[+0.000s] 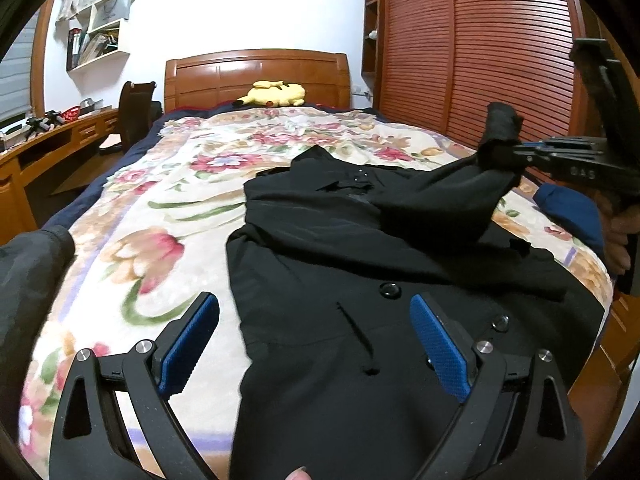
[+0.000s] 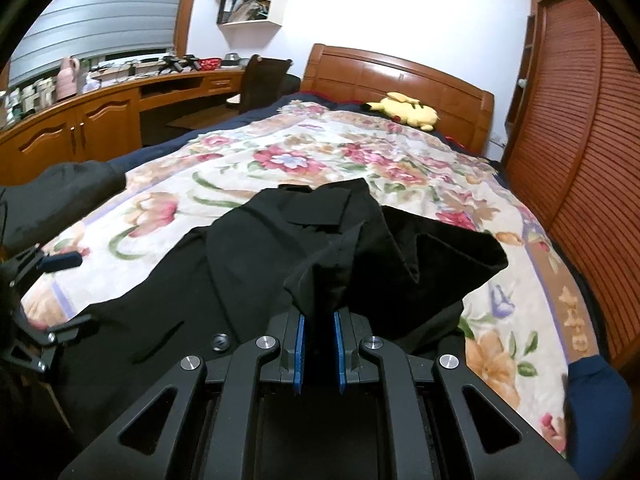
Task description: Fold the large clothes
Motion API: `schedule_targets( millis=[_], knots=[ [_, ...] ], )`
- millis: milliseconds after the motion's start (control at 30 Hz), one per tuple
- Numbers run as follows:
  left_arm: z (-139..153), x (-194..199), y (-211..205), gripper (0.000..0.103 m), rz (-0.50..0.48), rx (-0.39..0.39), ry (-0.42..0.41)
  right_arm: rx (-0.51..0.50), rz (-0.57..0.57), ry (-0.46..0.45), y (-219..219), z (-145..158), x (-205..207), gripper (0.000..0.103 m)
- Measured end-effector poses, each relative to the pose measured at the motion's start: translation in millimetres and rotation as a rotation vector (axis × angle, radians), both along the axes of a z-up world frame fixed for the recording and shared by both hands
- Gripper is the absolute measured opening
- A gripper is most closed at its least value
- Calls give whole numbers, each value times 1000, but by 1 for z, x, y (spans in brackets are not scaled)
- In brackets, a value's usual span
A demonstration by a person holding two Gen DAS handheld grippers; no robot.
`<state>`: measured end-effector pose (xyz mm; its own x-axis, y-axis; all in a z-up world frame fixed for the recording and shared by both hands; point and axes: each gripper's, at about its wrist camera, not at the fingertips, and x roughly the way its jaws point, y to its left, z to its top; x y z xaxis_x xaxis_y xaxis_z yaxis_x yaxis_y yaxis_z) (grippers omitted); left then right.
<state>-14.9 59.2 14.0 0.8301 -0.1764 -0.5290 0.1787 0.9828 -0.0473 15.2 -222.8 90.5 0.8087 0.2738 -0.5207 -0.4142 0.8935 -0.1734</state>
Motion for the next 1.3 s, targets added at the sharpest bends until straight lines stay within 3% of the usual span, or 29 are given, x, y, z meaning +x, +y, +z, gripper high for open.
schedule_targets(
  millis=[267, 600, 900, 1300],
  knots=[
    [2, -16, 14, 97, 28, -5, -11, -4, 54, -38, 1, 11, -29, 12],
    [4, -27, 12, 97, 16, -10, -17, -12, 96, -8, 7, -8, -51, 12],
    [-1, -26, 26, 97, 45, -76, -1, 26, 112, -6, 13, -25, -44, 12],
    [-6, -28, 44, 97, 72, -59, 9, 7, 144, 58, 43, -52, -38, 16]
  ],
)
